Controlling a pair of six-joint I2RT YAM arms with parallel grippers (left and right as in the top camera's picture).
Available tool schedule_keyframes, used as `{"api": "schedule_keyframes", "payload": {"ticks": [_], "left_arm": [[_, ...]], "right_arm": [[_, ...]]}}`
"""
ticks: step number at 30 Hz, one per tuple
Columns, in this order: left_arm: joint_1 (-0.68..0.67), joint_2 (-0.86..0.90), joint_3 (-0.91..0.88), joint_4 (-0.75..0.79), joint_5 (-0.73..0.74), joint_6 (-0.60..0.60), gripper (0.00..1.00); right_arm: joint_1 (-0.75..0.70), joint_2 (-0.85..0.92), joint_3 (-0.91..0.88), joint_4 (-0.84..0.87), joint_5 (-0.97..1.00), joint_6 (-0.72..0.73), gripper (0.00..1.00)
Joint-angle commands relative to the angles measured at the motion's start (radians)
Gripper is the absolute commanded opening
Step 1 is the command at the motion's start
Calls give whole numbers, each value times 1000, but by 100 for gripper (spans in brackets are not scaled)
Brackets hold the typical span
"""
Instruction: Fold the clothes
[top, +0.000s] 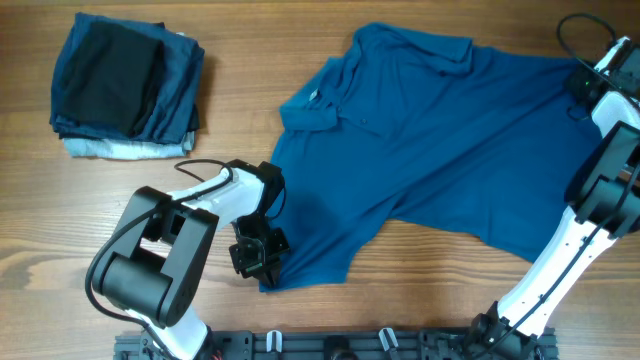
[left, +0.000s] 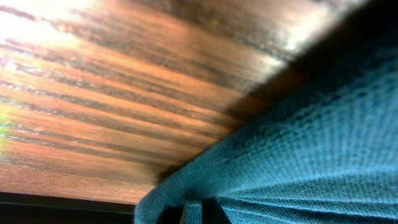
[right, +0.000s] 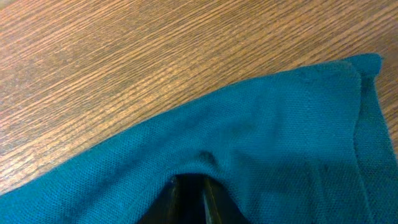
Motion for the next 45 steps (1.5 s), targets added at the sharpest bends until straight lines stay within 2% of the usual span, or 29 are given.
{"api": "schedule_keyframes", "payload": {"ticks": [1, 2, 3, 4, 6, 7, 8, 9, 12, 13, 14, 15, 16, 17, 19, 21, 25, 30, 33, 36, 39, 41, 45], "left_arm": [[-16, 118, -168, -31, -153, -55, 11], [-15, 117, -162, -41, -153, -50, 18], [-15, 113, -148, -57, -153, -48, 26], [-15, 105, -119, -81, -155, -42, 40], [-15, 84, -46, -151, -206, -21, 51], [-15, 66, 26, -220, -274, -16, 54], [-15, 40, 188, -338, -351, 2, 58], [-15, 30, 284, -376, -367, 5, 60], [-15, 14, 618, -338, -370, 61, 62], [-15, 14, 706, -257, -370, 146, 60], [-15, 14, 741, -158, -373, 221, 54], [-13, 14, 745, -47, -380, 267, 47], [-7, 24, 742, 59, -382, 304, 28], [-5, 45, 742, 130, -382, 320, 22], [1, 117, 742, 241, -381, 330, 10], [3, 185, 742, 312, -379, 372, 5], [3, 317, 742, 465, -315, 494, 4], [3, 320, 769, 575, -286, 504, 4], [0, 265, 864, 599, -179, 503, 4], [-14, 268, 906, 780, -140, 503, 4], [-35, 351, 906, 953, -140, 503, 4], [-40, 414, 906, 1056, -140, 503, 4], [-42, 540, 906, 1233, -139, 499, 4]], "right_arm": [[-21, 0, 26, -57, -90, -5, 47], [-21, -60, 37, -69, -121, 20, 74], [-21, -129, 37, -79, -148, 24, 80], [-21, -192, 37, -102, -158, 36, 84], [-21, -298, 37, -178, -156, 45, 84], [-21, -358, 37, -237, -157, 73, 85], [-21, -455, 37, -352, -164, 135, 85], [-21, -495, 37, -428, -177, 170, 85], [-21, -575, 37, -730, -227, 206, 88], [-21, -576, 34, -871, -246, 206, 87], [-21, -576, 16, -939, -245, 200, 82], [-20, -576, -13, -974, -246, 197, 70], [-20, -576, -83, -1007, -245, 189, 34], [-21, -576, -154, -1006, -246, 188, 4], [-21, -576, -336, -976, -246, 188, 4], [-21, -576, -484, -911, -245, 187, 4], [-21, -576, -758, -784, -160, 200, 4], [-21, -635, -781, -807, -168, 199, 4], [-21, -783, -766, -856, -193, 214, 4], [-21, -958, -765, -985, -167, 225, 4], [-21, -1032, -800, -1077, -90, 255, 4], [-21, -1036, -847, -1049, -86, 340, 4], [-22, -1036, -1001, -858, -30, 526, 4]]}}
